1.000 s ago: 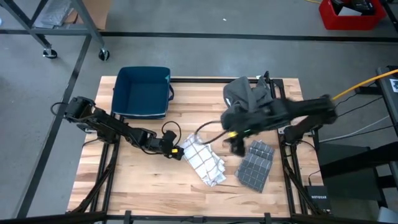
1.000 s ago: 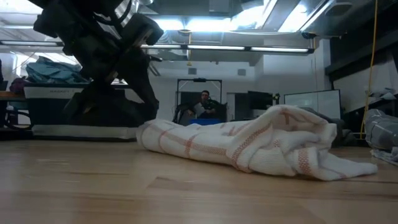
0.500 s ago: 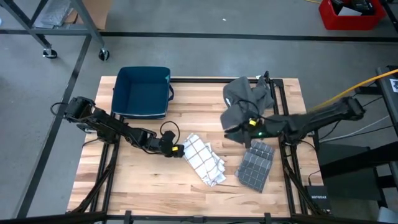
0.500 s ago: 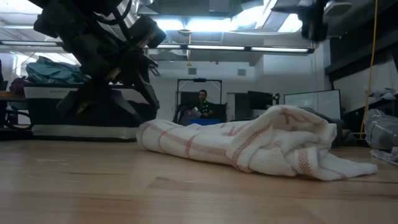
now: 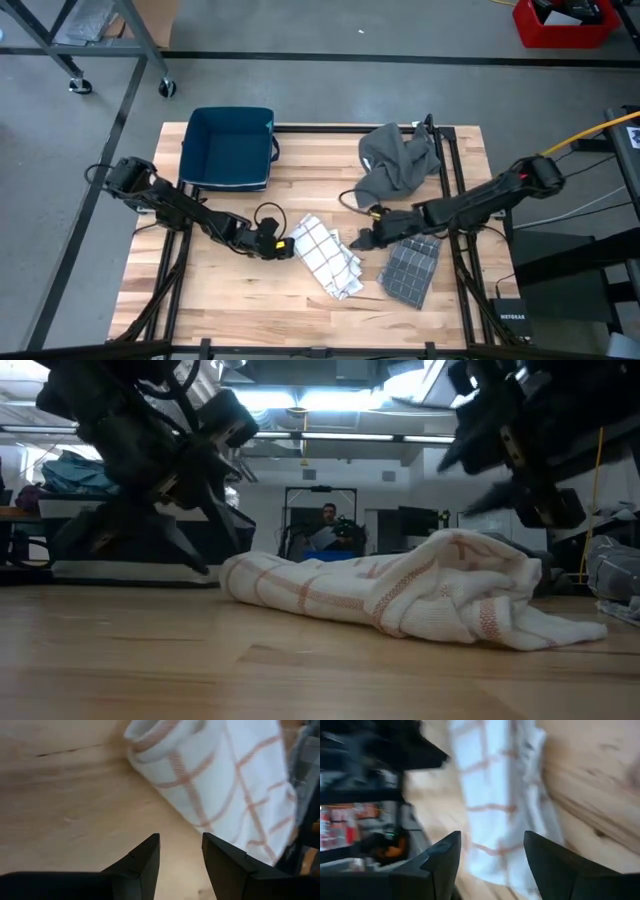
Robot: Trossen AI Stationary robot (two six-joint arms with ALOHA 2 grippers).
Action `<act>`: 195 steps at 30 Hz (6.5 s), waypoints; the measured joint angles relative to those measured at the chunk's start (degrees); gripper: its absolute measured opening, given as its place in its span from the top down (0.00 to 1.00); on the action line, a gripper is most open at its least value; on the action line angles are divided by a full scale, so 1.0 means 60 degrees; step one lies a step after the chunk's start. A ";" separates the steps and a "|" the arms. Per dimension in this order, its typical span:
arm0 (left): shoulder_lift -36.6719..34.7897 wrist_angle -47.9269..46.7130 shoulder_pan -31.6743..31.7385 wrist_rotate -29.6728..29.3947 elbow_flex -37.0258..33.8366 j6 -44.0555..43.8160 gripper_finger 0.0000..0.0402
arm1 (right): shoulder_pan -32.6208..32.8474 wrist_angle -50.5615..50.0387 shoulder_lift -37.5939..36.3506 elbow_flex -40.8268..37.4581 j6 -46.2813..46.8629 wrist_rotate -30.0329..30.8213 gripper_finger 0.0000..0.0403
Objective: Fold towel
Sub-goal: Stack the white towel on top of the gray patterned towel
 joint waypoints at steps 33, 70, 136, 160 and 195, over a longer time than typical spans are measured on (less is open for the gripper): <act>0.1377 0.1536 0.0073 -0.0469 0.0000 0.0043 0.65 | -0.0007 -0.3428 0.2631 0.2831 -0.0639 0.0100 0.45; 0.1690 0.1804 0.0098 -0.0404 0.0000 0.0547 0.65 | 0.0000 -0.4134 0.2631 0.3103 -0.0382 -0.0334 0.45; 0.0572 0.1618 0.0463 0.1071 -0.0032 0.2957 0.65 | -0.0007 -0.3715 0.2606 0.3100 -0.0984 -0.0434 0.45; 0.0612 0.1621 0.0121 -0.0450 -0.0018 0.3809 0.65 | 0.0001 -0.3879 0.2606 0.3100 -0.2918 -0.1380 0.45; 0.1816 0.2074 -0.0196 -0.1049 0.0011 0.0157 0.65 | 0.0000 -0.2905 0.3787 0.3103 -0.1990 -0.0766 0.45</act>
